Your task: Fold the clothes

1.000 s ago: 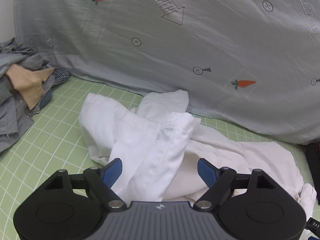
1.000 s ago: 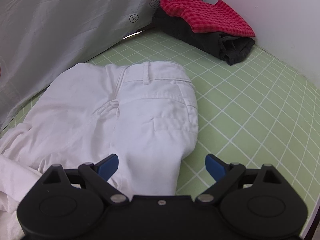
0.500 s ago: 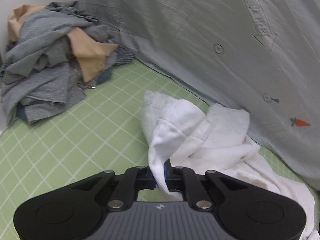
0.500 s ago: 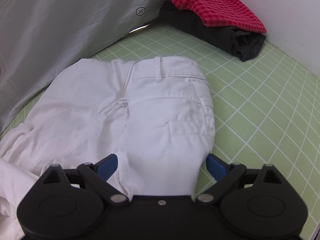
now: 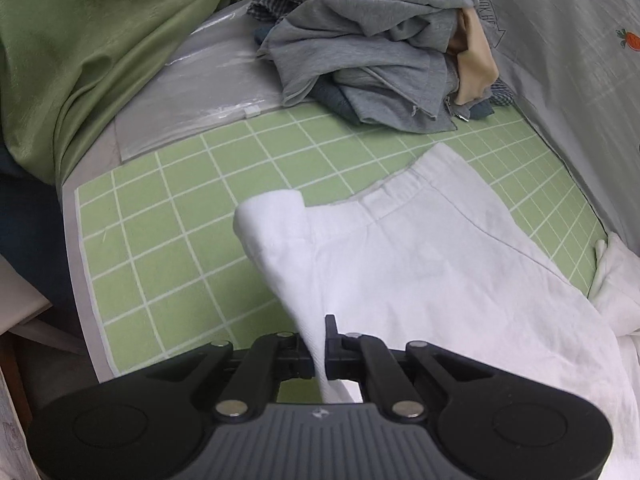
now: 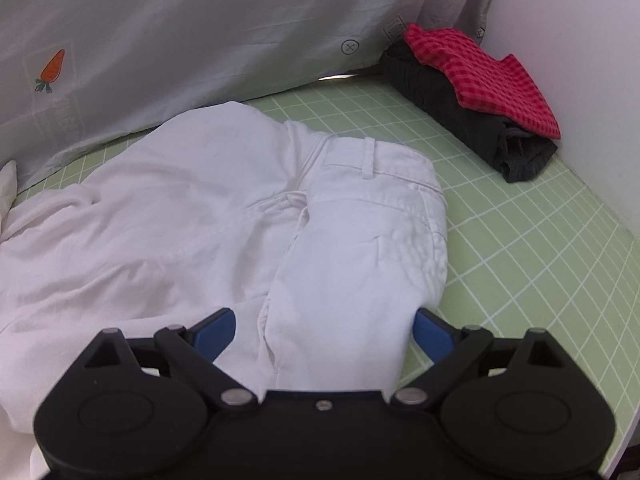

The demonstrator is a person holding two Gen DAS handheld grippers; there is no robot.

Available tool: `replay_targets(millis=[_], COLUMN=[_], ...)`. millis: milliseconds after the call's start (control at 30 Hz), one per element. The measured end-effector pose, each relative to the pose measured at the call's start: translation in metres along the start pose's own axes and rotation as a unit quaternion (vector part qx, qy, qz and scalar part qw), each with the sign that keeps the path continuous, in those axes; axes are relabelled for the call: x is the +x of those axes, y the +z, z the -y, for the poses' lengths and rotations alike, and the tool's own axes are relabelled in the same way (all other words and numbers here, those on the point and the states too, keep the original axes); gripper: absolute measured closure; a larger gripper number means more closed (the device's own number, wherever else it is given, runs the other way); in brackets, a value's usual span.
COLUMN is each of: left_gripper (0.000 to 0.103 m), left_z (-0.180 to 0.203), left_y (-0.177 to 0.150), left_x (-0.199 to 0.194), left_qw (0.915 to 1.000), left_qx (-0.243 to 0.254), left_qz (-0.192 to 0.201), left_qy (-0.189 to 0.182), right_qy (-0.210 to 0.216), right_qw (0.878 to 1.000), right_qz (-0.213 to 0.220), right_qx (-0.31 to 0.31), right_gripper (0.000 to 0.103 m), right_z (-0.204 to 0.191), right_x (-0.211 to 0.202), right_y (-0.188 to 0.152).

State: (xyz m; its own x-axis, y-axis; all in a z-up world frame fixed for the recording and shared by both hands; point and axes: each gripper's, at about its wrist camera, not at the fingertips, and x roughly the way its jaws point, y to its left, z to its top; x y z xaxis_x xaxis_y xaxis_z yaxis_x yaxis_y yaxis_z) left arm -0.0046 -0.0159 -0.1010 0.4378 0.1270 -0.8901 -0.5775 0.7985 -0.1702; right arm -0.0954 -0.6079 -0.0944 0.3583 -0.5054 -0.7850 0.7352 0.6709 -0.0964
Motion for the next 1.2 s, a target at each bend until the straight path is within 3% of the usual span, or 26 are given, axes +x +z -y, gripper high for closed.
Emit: replay_targets(millis=[133, 200, 300, 333, 467, 567, 633, 700, 733, 767, 900, 1033, 1100, 1133, 1200], left_gripper=[0.100, 0.100, 0.100, 0.100, 0.100, 0.100, 0.100, 0.100, 0.100, 0.099, 0.099, 0.099, 0.099, 0.099, 0.099], left_z=[-0.001, 0.003, 0.005, 0.006, 0.000, -0.005, -0.005, -0.006, -0.006, -0.005, -0.003, -0.004, -0.005, -0.005, -0.005], left_y=[0.000, 0.002, 0.003, 0.004, 0.006, 0.005, 0.005, 0.005, 0.005, 0.005, 0.004, 0.004, 0.002, 0.001, -0.001], left_x=[0.003, 0.005, 0.005, 0.005, 0.005, 0.006, 0.007, 0.008, 0.009, 0.010, 0.013, 0.011, 0.010, 0.011, 0.011], left_qw=[1.0000, 1.0000, 1.0000, 1.0000, 0.9999, 0.9997, 0.9998, 0.9998, 0.9998, 0.9997, 0.9998, 0.9999, 0.9999, 0.9999, 0.9999], left_qx=[-0.009, -0.007, -0.005, -0.004, -0.001, 0.003, 0.006, 0.008, 0.010, 0.013, 0.007, -0.003, -0.006, -0.005, -0.004], left_qz=[-0.003, -0.003, 0.001, 0.003, 0.012, 0.014, 0.011, 0.007, 0.006, 0.004, -0.004, -0.001, -0.003, -0.005, -0.008], left_qy=[-0.003, -0.005, -0.005, -0.005, 0.008, 0.018, 0.017, 0.016, 0.016, 0.018, 0.016, 0.012, 0.013, 0.012, 0.012], right_qy=[-0.035, -0.045, -0.030, -0.033, -0.063, -0.085, -0.070, -0.061, -0.058, -0.058, -0.054, -0.027, -0.021, -0.017, -0.006], right_qw=[0.998, 0.997, 0.999, 0.999, 0.993, 0.990, 0.989, 0.988, 0.989, 0.989, 0.987, 0.971, 0.965, 0.965, 0.969], right_qz=[-0.025, -0.034, -0.019, -0.008, 0.022, -0.013, -0.027, -0.017, -0.010, -0.003, -0.001, 0.035, 0.068, 0.079, 0.082], right_qx=[-0.051, -0.059, -0.024, -0.002, 0.095, 0.110, 0.125, 0.138, 0.136, 0.133, 0.149, 0.233, 0.252, 0.251, 0.234], right_gripper=[0.006, 0.014, 0.063, 0.092, 0.097, 0.098, 0.094, 0.073, 0.049, 0.035, 0.027, 0.027, 0.020, 0.012, 0.005], right_z=[-0.015, -0.014, 0.008, 0.022, 0.093, 0.127, 0.139, 0.142, 0.141, 0.140, 0.139, 0.156, 0.160, 0.160, 0.159], right_x=[0.024, 0.032, 0.024, 0.014, -0.027, -0.025, -0.023, -0.027, -0.027, -0.027, -0.010, -0.019, -0.029, -0.030, -0.024], right_y=[0.003, 0.003, 0.004, 0.003, -0.003, -0.020, -0.032, -0.038, -0.039, -0.038, -0.027, -0.017, -0.013, -0.010, -0.004])
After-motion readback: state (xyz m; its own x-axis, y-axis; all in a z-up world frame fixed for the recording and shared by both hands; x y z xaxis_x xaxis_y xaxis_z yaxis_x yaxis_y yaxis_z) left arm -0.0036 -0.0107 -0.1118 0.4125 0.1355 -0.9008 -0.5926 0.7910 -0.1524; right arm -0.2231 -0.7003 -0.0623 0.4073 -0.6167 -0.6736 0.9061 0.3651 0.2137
